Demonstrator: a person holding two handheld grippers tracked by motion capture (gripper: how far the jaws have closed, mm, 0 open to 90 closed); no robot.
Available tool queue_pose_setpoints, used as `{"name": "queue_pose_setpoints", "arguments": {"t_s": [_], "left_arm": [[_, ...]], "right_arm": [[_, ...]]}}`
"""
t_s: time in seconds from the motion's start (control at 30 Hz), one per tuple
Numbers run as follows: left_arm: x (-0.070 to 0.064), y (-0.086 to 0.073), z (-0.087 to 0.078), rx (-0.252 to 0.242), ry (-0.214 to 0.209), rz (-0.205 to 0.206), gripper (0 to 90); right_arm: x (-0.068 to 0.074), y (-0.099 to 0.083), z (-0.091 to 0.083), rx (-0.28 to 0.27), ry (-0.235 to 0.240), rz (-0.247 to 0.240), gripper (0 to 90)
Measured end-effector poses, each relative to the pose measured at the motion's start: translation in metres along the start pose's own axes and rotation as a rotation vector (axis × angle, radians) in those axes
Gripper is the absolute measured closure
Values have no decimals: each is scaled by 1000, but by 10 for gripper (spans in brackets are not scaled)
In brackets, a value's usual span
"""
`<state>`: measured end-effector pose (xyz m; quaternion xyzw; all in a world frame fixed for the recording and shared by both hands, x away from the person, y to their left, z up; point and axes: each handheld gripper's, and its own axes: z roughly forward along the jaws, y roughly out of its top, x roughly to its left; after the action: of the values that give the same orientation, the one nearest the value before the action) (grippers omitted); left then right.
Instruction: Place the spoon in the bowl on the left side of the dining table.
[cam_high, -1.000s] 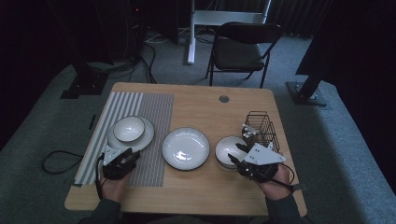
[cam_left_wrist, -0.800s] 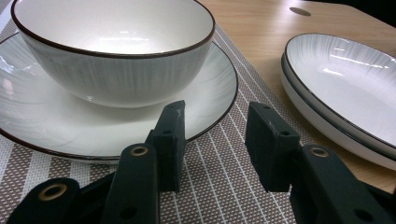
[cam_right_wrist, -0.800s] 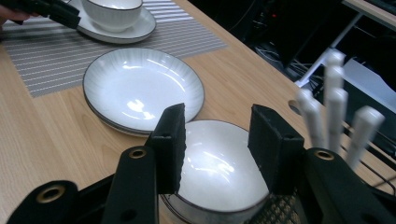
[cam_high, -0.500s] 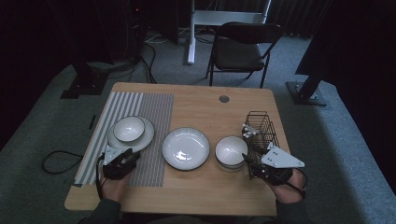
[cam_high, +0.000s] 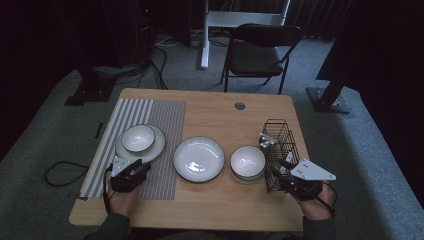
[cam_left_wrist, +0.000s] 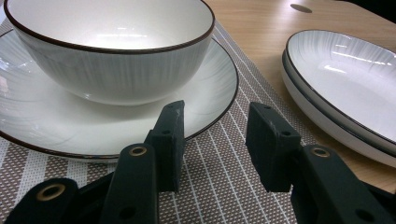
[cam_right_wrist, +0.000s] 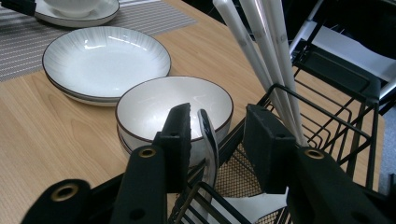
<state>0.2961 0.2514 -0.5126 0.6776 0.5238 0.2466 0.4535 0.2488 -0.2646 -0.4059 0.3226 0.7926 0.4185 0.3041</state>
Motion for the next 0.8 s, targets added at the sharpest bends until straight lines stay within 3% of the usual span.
{"name": "queue_pose_setpoints", "arguments": {"t_s": [0.4, 0.8], "left_arm": [[-1, 0, 0, 2, 2, 7, 582], [-1, 0, 0, 5, 1, 12, 582]], "right_arm": [[-7, -3, 2, 6, -4, 39, 816], [-10, -6, 4, 24, -19, 58, 847]]}}
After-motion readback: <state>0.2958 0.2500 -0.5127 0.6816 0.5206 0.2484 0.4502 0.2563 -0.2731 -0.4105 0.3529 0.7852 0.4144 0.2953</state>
